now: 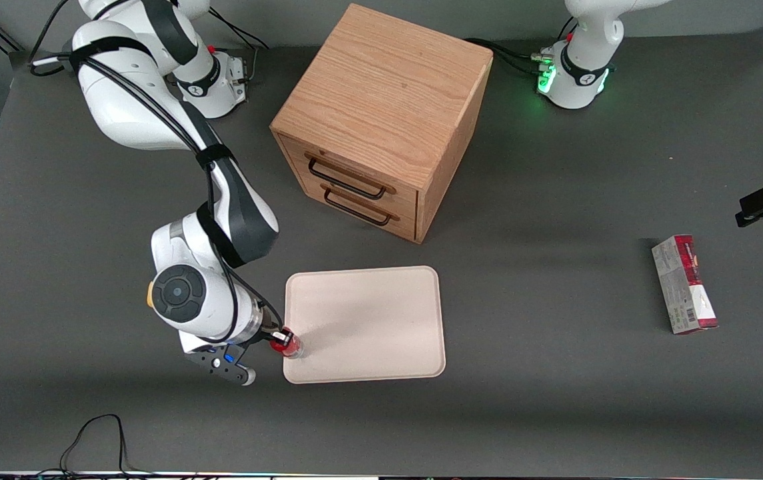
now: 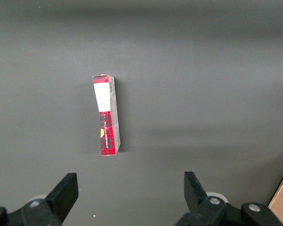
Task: Place coke bottle on tray
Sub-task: 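Lower the bottle onto the tray and open the right gripper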
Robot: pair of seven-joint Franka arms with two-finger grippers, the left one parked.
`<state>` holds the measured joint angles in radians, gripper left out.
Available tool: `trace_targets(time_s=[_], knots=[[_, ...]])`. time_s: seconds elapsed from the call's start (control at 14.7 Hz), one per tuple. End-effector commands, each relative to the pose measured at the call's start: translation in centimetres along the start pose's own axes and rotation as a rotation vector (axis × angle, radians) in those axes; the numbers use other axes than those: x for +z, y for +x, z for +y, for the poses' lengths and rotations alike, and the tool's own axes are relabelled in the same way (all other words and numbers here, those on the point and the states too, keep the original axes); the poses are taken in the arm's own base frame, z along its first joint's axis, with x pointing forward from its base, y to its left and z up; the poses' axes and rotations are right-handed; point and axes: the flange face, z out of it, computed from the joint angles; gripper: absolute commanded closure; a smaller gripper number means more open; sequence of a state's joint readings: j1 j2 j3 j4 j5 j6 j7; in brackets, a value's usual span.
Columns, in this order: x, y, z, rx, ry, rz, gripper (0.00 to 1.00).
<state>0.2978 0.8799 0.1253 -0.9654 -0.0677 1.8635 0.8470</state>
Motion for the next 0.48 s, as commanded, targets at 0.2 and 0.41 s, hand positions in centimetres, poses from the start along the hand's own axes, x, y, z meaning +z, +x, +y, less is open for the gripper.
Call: trace_targets(time_s=[0.2,0.41], knots=[[0.49,-0.33,-1.50,0.021,0.018,0.031,1.00],[0.76,-0.48,-1.69,0.018,0.019,0.032,0.96]])
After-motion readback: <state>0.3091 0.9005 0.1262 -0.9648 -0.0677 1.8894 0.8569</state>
